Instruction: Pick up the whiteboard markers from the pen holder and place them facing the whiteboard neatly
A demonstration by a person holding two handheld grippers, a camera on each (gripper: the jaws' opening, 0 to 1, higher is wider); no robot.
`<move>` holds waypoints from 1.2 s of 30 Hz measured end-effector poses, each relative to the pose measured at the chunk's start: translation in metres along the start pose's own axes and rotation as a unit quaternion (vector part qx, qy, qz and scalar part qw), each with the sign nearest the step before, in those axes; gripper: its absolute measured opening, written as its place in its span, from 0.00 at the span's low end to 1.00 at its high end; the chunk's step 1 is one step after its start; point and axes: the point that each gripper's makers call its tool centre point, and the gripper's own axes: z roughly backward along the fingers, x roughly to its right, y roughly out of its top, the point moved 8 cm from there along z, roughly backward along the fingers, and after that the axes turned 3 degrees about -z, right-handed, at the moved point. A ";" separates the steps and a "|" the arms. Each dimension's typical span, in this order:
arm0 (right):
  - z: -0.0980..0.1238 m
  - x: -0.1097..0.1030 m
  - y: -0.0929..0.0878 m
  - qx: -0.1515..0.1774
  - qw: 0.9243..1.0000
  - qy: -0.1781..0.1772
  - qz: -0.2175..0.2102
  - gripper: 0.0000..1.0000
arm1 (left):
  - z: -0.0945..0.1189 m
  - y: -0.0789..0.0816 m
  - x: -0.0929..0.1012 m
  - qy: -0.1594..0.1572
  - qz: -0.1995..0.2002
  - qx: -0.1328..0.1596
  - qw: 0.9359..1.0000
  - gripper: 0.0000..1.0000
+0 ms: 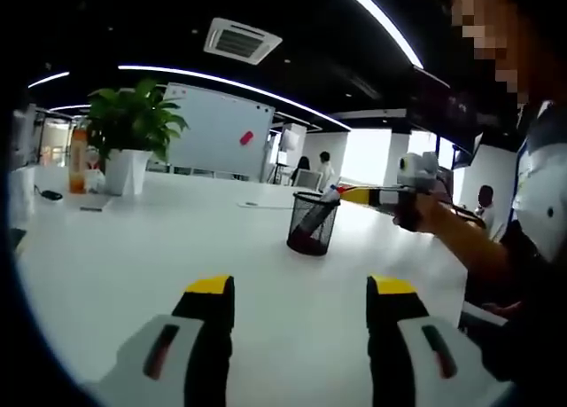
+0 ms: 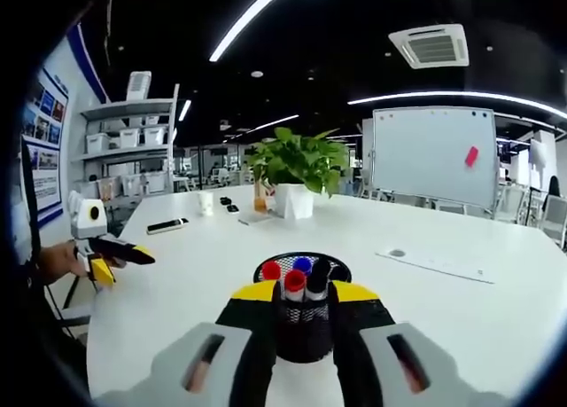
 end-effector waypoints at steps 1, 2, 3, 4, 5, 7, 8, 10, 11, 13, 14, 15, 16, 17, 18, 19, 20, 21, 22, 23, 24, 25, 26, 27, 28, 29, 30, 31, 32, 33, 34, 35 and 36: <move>0.000 -0.001 0.001 0.000 1.000 -0.001 0.001 0.24 | 0.001 0.001 0.000 0.000 -0.002 0.001 1.000 0.61; -0.001 -0.002 0.000 0.001 1.000 -0.001 0.002 0.23 | 0.001 0.002 -0.001 0.001 -0.002 0.002 1.000 0.61; -0.001 -0.002 0.000 0.000 1.000 0.000 0.003 0.23 | 0.001 0.003 -0.001 0.001 -0.003 0.003 1.000 0.61; -0.001 -0.002 0.000 -0.001 1.000 0.001 0.003 0.23 | 0.001 0.003 0.000 0.001 -0.004 0.004 1.000 0.61; -0.001 -0.003 0.000 -0.002 1.000 0.000 0.005 0.23 | 0.002 0.003 0.000 0.002 -0.004 0.004 1.000 0.61; -0.001 -0.003 0.000 -0.003 1.000 -0.001 0.007 0.23 | 0.002 0.003 0.000 0.001 -0.004 0.004 1.000 0.61; -0.001 -0.003 -0.001 -0.004 1.000 -0.001 0.007 0.22 | 0.002 0.002 0.001 0.000 -0.004 0.003 1.000 0.61; 0.000 -0.004 -0.001 -0.006 1.000 -0.001 0.005 0.22 | 0.003 0.002 0.002 0.000 -0.004 0.002 1.000 0.61; 0.000 -0.004 -0.001 -0.006 1.000 0.000 0.004 0.22 | 0.003 0.002 0.002 -0.001 -0.004 0.002 1.000 0.61; -0.002 -0.002 -0.001 -0.005 1.000 -0.001 0.007 0.22 | 0.003 0.002 0.002 -0.001 -0.003 0.003 1.000 0.61; -0.002 -0.001 0.000 -0.006 1.000 -0.001 0.011 0.22 | 0.003 0.002 0.002 -0.001 -0.004 0.003 1.000 0.61; -0.002 0.000 0.001 -0.010 1.000 0.001 0.014 0.22 | 0.003 0.002 0.002 -0.001 -0.004 0.003 1.000 0.61; -0.001 0.001 0.002 -0.015 1.000 0.002 0.014 0.22 | 0.004 0.003 0.003 -0.002 -0.004 0.003 1.000 0.61; 0.000 0.001 0.003 -0.017 1.000 0.003 0.016 0.22 | 0.004 0.003 0.003 -0.002 -0.004 0.003 1.000 0.61; 0.001 0.002 0.003 -0.017 1.000 0.003 0.017 0.22 | 0.004 0.004 0.003 -0.001 -0.005 0.004 1.000 0.61; 0.001 0.002 0.003 -0.016 1.000 0.003 0.017 0.21 | 0.005 0.004 0.003 -0.001 -0.006 0.004 1.000 0.61; 0.000 0.003 0.003 -0.018 1.000 0.004 0.017 0.15 | 0.004 0.005 0.002 0.000 -0.006 0.003 1.000 0.61; 0.001 0.004 0.003 -0.021 1.000 0.003 0.016 0.14 | 0.004 0.005 0.002 0.000 -0.006 0.003 1.000 0.61; 0.000 0.003 0.003 -0.021 1.000 0.007 0.016 0.13 | 0.004 0.006 0.002 0.001 -0.007 0.004 1.000 0.61; -0.001 0.002 0.003 -0.020 1.000 0.009 0.020 0.14 | 0.004 0.006 0.002 0.001 -0.007 0.004 1.000 0.60; -0.002 0.001 0.003 -0.019 0.999 0.008 0.027 0.14 | 0.003 0.006 0.003 0.001 -0.007 0.005 1.000 0.60; -0.002 0.001 0.003 -0.020 0.999 0.005 0.032 0.14 | 0.003 0.007 0.003 0.000 -0.007 0.005 1.000 0.60; -0.002 0.001 0.003 -0.021 0.999 0.005 0.036 0.14 | 0.003 0.007 0.003 0.000 -0.007 0.005 1.000 0.60; -0.003 0.002 0.003 -0.022 0.999 0.006 0.038 0.14 | 0.002 0.007 0.004 -0.001 -0.008 0.005 1.000 0.60; -0.003 0.002 0.003 -0.022 0.999 0.007 0.037 0.14 | 0.002 0.007 0.004 -0.001 -0.009 0.004 1.000 0.60; -0.004 0.002 0.003 -0.025 0.999 0.007 0.033 0.14 | 0.002 0.007 0.004 -0.002 -0.010 0.004 1.000 0.60; -0.005 0.003 0.004 -0.028 0.999 0.008 0.028 0.14 | 0.003 0.008 0.005 -0.002 -0.011 0.004 1.000 0.60; -0.005 0.003 0.004 -0.031 0.999 0.008 0.024 0.14 | 0.003 0.008 0.005 -0.003 -0.011 0.003 1.000 0.60; -0.006 0.002 0.005 -0.033 0.999 0.007 0.024 0.14 | 0.003 0.008 0.004 -0.003 -0.010 0.004 1.000 0.60; -0.007 0.003 0.006 -0.036 0.999 0.007 0.024 0.14 | 0.003 0.007 0.003 -0.003 -0.009 0.005 1.000 0.60; -0.008 0.003 0.006 -0.037 0.999 0.007 0.024 0.14 | 0.002 0.007 0.002 -0.004 -0.007 0.004 1.000 0.60; -0.009 0.003 0.008 -0.042 0.999 0.007 0.023 0.14 | 0.000 0.006 0.001 -0.005 -0.006 0.003 1.000 0.60; -0.009 0.003 0.009 -0.049 0.999 0.008 0.022 0.14 | -0.002 0.005 0.001 -0.007 -0.005 0.001 1.000 0.60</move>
